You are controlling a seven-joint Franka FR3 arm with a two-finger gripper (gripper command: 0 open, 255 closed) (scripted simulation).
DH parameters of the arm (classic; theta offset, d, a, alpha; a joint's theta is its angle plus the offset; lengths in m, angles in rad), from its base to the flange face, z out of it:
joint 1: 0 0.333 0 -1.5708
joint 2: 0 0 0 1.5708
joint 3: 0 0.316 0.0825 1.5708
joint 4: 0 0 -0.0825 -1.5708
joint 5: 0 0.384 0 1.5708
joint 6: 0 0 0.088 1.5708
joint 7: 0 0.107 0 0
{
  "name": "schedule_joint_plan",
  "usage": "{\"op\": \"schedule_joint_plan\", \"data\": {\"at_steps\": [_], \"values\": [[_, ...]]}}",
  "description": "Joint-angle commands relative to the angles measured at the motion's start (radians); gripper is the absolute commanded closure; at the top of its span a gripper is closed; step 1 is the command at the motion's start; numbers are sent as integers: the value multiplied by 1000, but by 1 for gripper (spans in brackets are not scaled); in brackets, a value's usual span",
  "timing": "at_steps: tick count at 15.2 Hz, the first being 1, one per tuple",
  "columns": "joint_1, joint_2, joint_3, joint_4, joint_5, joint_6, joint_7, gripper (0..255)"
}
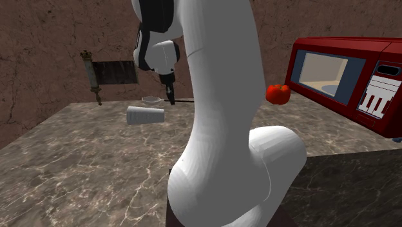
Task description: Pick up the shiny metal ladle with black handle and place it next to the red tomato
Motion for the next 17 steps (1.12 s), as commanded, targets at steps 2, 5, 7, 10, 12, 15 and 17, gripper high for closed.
{"op": "schedule_joint_plan", "data": {"at_steps": [2, 5, 7, 10, 12, 15, 17], "values": [[1, -16, -1, 18, -1, -34, -3, 255], [2, -31, -1, 38, -2, -69, -5, 255], [2, -40, -2, 52, -2, -92, -7, 255], [3, -53, -2, 76, -3, -128, -10, 255], [3, -60, -3, 92, -3, -152, -12, 255], [4, -69, -3, 120, -3, -188, -16, 255], [4, -75, -3, 139, -3, -213, -18, 255]]}}
